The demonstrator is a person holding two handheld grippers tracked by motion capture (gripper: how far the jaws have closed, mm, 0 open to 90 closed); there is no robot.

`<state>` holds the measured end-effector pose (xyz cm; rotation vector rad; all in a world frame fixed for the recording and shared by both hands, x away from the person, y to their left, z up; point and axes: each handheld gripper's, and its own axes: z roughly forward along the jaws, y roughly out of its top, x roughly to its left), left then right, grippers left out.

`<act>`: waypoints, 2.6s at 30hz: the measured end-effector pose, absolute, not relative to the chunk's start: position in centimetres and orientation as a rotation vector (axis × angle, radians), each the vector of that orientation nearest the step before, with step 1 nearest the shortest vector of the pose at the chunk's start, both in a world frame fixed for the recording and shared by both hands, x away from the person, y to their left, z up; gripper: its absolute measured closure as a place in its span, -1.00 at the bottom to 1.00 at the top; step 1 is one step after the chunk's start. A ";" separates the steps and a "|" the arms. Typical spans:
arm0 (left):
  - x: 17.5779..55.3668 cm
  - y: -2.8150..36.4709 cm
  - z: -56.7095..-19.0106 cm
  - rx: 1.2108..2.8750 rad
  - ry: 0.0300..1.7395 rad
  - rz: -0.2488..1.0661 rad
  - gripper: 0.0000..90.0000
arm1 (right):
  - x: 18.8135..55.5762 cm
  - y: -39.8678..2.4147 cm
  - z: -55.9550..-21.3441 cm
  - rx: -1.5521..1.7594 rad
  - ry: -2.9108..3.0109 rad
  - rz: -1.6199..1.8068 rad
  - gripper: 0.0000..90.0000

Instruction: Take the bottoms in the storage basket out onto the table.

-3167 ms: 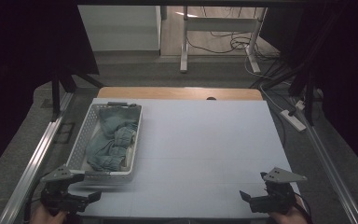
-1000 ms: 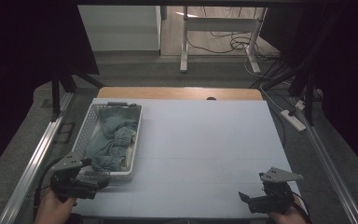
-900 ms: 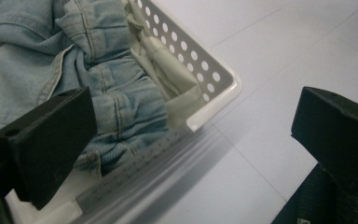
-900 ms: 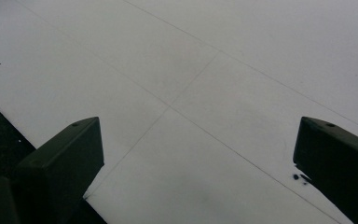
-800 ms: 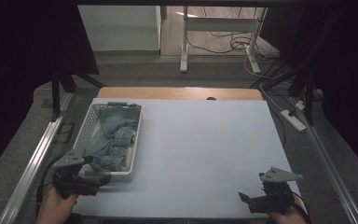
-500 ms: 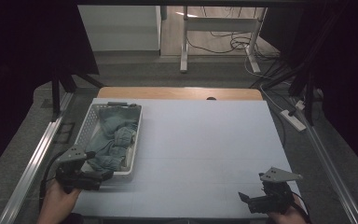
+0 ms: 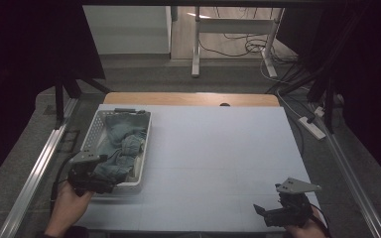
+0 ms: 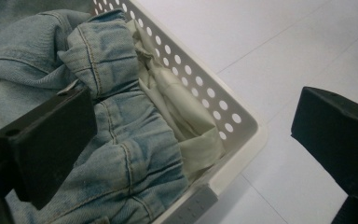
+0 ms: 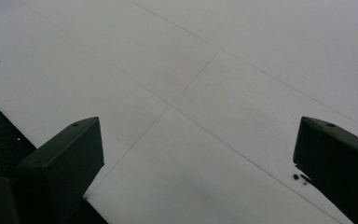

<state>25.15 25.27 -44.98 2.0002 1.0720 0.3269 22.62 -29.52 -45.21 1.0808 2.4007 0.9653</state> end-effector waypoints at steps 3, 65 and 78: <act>25.6 25.1 -45.0 1.999 1.078 0.327 -1.00 | 22.6 -29.5 -45.2 1.079 2.402 0.961 -0.96; 37.5 23.3 -46.9 2.179 1.169 0.298 -1.00 | 22.6 -29.4 -45.3 1.059 2.420 0.954 -0.96; 39.9 23.1 -48.0 2.222 1.225 0.285 -1.00 | 22.6 -29.3 -45.3 1.050 2.426 0.946 -0.96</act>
